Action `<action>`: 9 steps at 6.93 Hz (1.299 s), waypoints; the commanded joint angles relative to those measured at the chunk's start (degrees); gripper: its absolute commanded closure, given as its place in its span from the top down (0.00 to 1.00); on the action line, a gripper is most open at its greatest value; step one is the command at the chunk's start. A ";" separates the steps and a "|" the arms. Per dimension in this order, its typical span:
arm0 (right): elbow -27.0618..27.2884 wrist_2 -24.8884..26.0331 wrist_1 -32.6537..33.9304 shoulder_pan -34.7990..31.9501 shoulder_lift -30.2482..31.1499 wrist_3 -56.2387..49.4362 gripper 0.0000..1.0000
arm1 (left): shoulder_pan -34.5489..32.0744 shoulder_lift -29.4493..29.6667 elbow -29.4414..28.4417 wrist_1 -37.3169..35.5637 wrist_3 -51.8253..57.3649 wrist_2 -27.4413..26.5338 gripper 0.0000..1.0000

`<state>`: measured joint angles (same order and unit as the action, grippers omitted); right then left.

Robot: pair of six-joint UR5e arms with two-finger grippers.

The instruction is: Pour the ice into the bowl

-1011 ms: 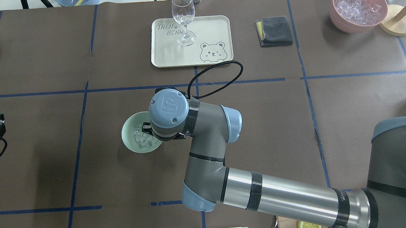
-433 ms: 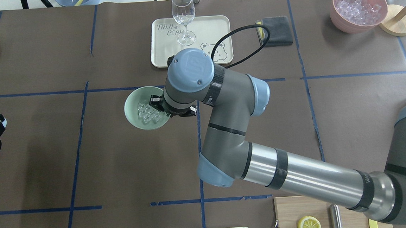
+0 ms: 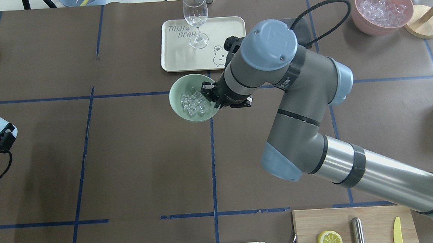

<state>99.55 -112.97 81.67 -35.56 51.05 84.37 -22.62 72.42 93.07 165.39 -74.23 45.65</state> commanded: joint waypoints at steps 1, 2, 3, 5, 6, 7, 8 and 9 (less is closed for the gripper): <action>7.11 -1.90 0.16 -2.66 8.50 -5.94 0.00 | 3.19 1.58 -2.71 -5.56 -0.92 -5.47 0.00; 8.71 -1.90 0.07 -2.67 10.71 -6.58 0.00 | 3.55 2.81 -2.80 -7.26 -0.92 -5.49 0.00; 8.90 -1.90 0.16 -2.84 11.08 -6.59 0.00 | 3.99 2.91 -2.80 -7.28 -0.92 -5.49 0.00; 10.74 -1.82 -0.19 -3.11 14.67 -6.85 0.00 | 4.25 3.17 -3.94 -7.28 -0.92 -5.40 0.00; 12.05 -1.82 -0.19 -3.37 16.69 -9.47 0.00 | 4.34 3.26 -4.47 -7.02 -1.01 -5.40 0.05; 12.68 -1.82 -0.11 -3.81 17.58 -10.01 0.00 | 4.34 3.26 -4.47 -6.58 -1.01 -5.40 0.47; 12.94 -1.82 -0.11 -4.07 18.38 -10.19 0.00 | 4.26 3.26 -4.47 -6.58 -1.01 -5.49 0.99; 13.29 -1.82 -0.19 -4.51 19.60 -11.24 0.00 | 4.25 3.17 -4.39 -6.49 -1.01 -5.49 1.00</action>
<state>112.38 -114.79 81.54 -39.60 69.30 74.13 -18.34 75.65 88.64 158.79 -75.23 40.19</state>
